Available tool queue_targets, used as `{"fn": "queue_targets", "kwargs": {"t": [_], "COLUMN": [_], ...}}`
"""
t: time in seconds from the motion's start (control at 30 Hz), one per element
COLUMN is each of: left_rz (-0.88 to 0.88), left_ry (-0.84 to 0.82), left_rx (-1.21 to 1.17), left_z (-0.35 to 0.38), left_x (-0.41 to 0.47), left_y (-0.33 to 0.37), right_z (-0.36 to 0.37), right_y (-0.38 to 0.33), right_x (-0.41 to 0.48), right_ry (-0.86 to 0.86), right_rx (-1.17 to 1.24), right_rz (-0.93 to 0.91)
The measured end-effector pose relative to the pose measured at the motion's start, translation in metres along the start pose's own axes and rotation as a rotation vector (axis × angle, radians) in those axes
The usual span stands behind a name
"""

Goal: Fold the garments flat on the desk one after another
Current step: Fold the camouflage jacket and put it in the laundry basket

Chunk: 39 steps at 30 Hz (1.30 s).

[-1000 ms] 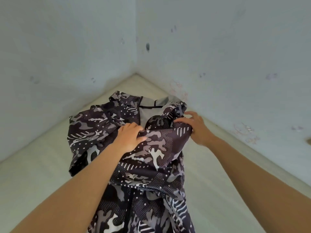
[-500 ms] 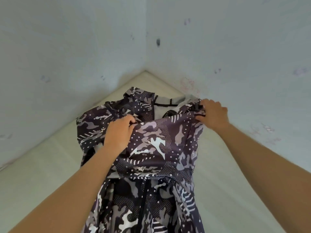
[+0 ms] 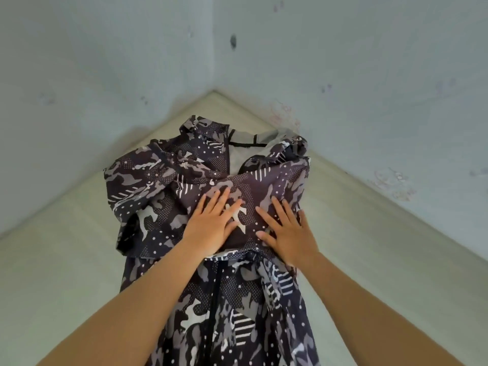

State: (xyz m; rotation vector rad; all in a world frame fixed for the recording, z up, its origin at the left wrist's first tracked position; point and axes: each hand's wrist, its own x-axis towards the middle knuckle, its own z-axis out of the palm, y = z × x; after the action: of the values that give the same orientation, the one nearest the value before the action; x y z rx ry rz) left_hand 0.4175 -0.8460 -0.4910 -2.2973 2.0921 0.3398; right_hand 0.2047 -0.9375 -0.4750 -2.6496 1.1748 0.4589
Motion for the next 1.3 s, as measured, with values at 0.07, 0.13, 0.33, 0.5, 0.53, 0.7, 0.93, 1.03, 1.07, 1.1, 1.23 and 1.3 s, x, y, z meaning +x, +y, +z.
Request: {"fn": "queue_targets", "kwargs": {"t": [0.07, 0.13, 0.33, 0.5, 0.53, 0.7, 0.93, 1.03, 1.07, 1.1, 1.23, 1.3], "left_rz": [0.019, 0.053, 0.002, 0.198, 0.213, 0.198, 0.166, 0.157, 0.14, 0.124, 0.117, 0.133], "left_ry": [0.027, 0.09, 0.409, 0.091, 0.029, -0.179, -0.166, -0.181, -0.197, -0.222, -0.304, -0.3], "left_rx": [-0.032, -0.088, -0.49, -0.413, -0.363, -0.16, -0.06, -0.023, -0.011, -0.003, -0.09, -0.206], "left_z": [-0.003, -0.007, 0.001, 0.031, 0.034, 0.037, 0.045, 0.055, 0.057, 0.056, 0.049, 0.05], "left_x": [-0.013, -0.033, -0.12, -0.177, -0.182, -0.211, -0.267, -0.285, -0.287, -0.287, -0.278, -0.272], "left_y": [0.005, 0.014, 0.06, 0.108, 0.114, 0.145, 0.178, 0.186, 0.19, 0.196, 0.218, 0.212], "right_z": [-0.014, -0.019, 0.005, 0.021, 0.024, 0.037, 0.052, 0.052, 0.049, 0.044, 0.042, 0.055], "right_y": [0.005, 0.001, -0.031, -0.044, -0.046, -0.056, -0.054, -0.055, -0.057, -0.063, -0.097, -0.098], "right_x": [0.009, 0.005, -0.083, -0.155, -0.164, -0.215, -0.294, -0.321, -0.325, -0.33, -0.345, -0.349], "right_ry": [-0.081, -0.092, 0.036, 0.111, 0.148, 0.223, 0.105, 0.092, 0.12, 0.171, 0.212, -0.015], "right_rx": [-0.031, 0.029, 0.317, 0.356, 0.348, 0.223, 0.304, 0.354, 0.394, 0.446, 0.509, 0.583], "right_rz": [0.051, 0.096, 0.02, 0.077, 0.094, 0.207, 0.318, 0.321, 0.316, 0.303, 0.103, 0.036]}}
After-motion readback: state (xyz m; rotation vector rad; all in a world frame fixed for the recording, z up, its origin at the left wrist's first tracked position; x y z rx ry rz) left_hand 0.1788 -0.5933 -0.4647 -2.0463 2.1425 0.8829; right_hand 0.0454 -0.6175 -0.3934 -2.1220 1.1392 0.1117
